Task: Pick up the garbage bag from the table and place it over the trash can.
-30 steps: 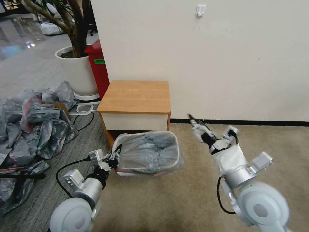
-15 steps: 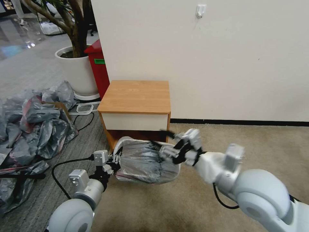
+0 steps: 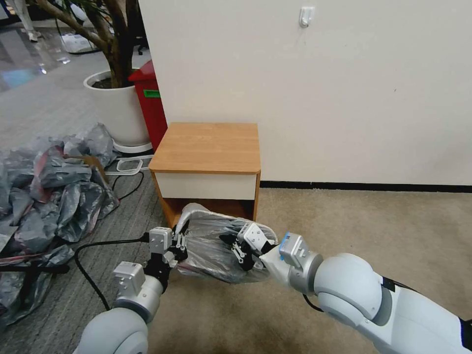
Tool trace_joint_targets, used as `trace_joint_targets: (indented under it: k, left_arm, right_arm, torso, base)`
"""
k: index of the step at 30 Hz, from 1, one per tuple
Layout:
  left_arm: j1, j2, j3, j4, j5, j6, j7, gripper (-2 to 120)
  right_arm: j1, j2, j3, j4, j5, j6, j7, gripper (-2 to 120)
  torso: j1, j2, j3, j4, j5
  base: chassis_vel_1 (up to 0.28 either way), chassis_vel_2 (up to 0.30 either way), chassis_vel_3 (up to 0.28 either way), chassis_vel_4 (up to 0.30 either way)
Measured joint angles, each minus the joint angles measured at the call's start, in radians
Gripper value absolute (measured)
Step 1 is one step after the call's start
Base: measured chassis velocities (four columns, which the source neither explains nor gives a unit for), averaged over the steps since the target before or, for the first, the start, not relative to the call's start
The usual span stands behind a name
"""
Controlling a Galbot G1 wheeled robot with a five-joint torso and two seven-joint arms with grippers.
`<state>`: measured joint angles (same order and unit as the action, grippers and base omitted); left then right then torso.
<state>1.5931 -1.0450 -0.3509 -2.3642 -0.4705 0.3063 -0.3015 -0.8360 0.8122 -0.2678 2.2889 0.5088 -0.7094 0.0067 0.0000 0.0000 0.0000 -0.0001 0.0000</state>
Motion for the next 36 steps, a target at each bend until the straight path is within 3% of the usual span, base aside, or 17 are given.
trace_joint_targets:
  k: [18,36]
  left_arm:
    - [0.031,-0.051,0.039,-0.022,0.184,-0.046,0.081,7]
    - [0.042,-0.064,0.045,-0.041,0.189,-0.048,0.089,7]
  right_arm:
    - [0.132,0.028,-0.16,-0.123,-0.034,0.0,0.04,0]
    - [0.229,0.076,-0.278,-0.258,-0.036,0.003,0.068,0]
  torso:
    - [0.0,0.0,0.0,0.0001,0.0]
    - [0.0,0.0,0.0,0.0001,0.0]
  base:
    - [0.0,0.0,0.0,0.0]
    - [0.0,0.0,0.0,0.0]
